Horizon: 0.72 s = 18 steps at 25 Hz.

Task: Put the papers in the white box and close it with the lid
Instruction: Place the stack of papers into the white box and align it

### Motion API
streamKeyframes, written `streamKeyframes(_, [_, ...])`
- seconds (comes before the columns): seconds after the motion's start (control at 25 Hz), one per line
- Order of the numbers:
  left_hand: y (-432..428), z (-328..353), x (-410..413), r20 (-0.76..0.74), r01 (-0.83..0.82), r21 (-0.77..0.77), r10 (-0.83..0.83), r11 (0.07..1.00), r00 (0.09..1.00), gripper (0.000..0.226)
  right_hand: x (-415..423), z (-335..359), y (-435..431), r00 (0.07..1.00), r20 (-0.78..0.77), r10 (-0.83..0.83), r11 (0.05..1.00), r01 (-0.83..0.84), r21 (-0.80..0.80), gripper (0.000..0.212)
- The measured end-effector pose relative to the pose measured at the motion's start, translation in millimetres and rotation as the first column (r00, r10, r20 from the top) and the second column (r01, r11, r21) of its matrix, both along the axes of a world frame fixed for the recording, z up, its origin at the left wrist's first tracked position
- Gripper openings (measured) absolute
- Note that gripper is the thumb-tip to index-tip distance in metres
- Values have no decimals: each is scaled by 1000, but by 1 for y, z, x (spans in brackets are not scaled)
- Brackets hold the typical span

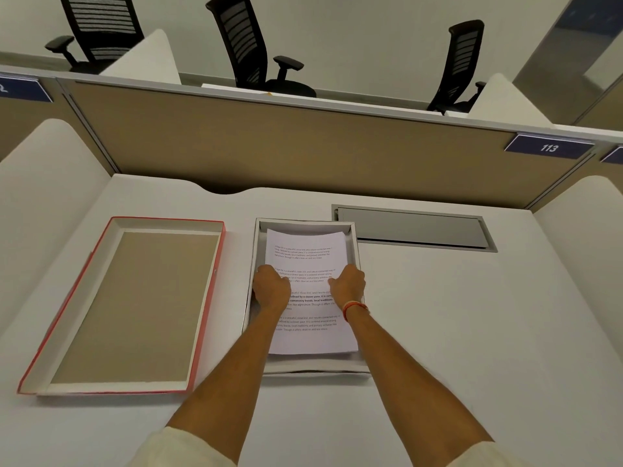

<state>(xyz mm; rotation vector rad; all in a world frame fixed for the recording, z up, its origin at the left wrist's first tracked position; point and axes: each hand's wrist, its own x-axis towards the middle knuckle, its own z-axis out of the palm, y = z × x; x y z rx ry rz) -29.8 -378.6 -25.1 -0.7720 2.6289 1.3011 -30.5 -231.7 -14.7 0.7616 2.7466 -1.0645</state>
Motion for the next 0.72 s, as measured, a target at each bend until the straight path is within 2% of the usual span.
streamKeyframes(0.24, [-2,9,0,-19,14,-63,-15,998,1000,32,-6,3,10,998,64,-14,999,11,52,25])
streamKeyframes(0.44, [-10,11,-1,3,9,-61,-9,998,1000,35,-7,4,13,996,76,-48,999,49,-16,23])
streamKeyframes(0.72, [-15,12,-3,54,-77,-4,77,997,996,36,-11,12,16,990,117,-77,994,85,-69,21])
